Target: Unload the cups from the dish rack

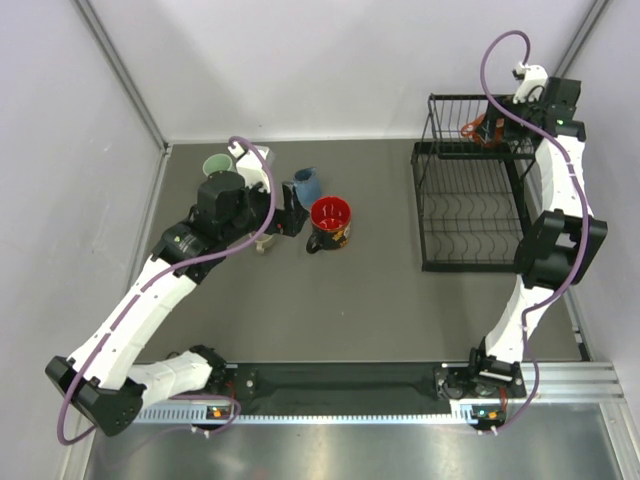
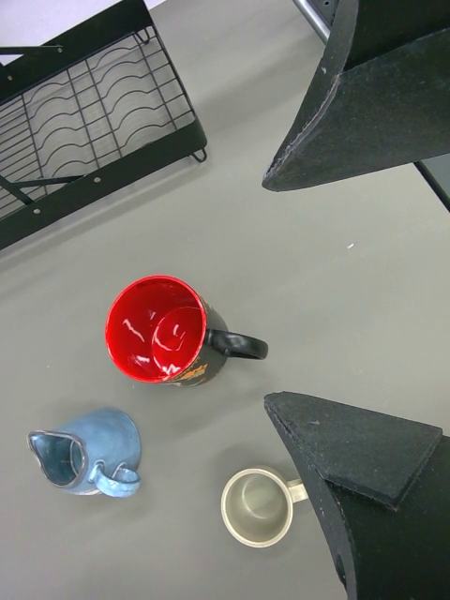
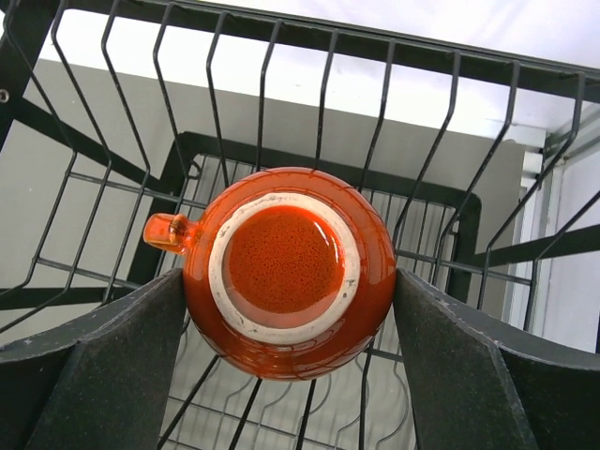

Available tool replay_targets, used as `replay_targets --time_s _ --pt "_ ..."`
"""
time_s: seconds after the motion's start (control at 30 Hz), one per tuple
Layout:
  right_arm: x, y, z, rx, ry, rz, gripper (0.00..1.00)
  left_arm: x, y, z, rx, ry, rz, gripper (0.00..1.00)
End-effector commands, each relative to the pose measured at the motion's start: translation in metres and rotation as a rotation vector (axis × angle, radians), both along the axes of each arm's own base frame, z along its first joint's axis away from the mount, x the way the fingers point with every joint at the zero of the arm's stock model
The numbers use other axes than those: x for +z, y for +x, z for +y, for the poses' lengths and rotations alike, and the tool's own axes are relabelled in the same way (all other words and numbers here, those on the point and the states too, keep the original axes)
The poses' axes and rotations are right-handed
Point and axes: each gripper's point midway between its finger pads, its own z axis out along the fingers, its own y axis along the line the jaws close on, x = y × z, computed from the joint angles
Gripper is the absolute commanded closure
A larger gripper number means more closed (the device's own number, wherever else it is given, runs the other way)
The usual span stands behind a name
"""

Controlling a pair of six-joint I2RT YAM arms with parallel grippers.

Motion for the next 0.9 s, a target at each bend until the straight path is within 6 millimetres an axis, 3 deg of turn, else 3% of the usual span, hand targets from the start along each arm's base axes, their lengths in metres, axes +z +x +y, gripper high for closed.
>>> replay_targets --time_s 0.0,0.23,0.47,0.67,0.87 --pt "0.027 0.012 -0.009 -0.032 -0.01 -0.088 0.48 0.021 0.005 -0.001 0.003 -0.03 -0.072 0.07" --pt "0.053 0.008 0.002 -0.02 0.074 -0.173 0.61 0.025 0.002 0.001 0.004 -0.04 -0.076 0.07" --pt "0.071 0.008 0.007 -0.038 0.166 -0.231 0.65 0.039 -0.003 -0.01 -0.036 -0.106 -0.066 0.07" --pt "0.072 0.007 0.01 -0.04 0.242 -0.232 0.72 0.053 -0.007 -0.024 -0.088 -0.176 -0.053 0.07" --pt "0.078 0.002 -0.002 -0.061 0.327 -0.252 0.81 0.063 -0.007 -0.036 -0.127 -0.225 -0.035 0.08"
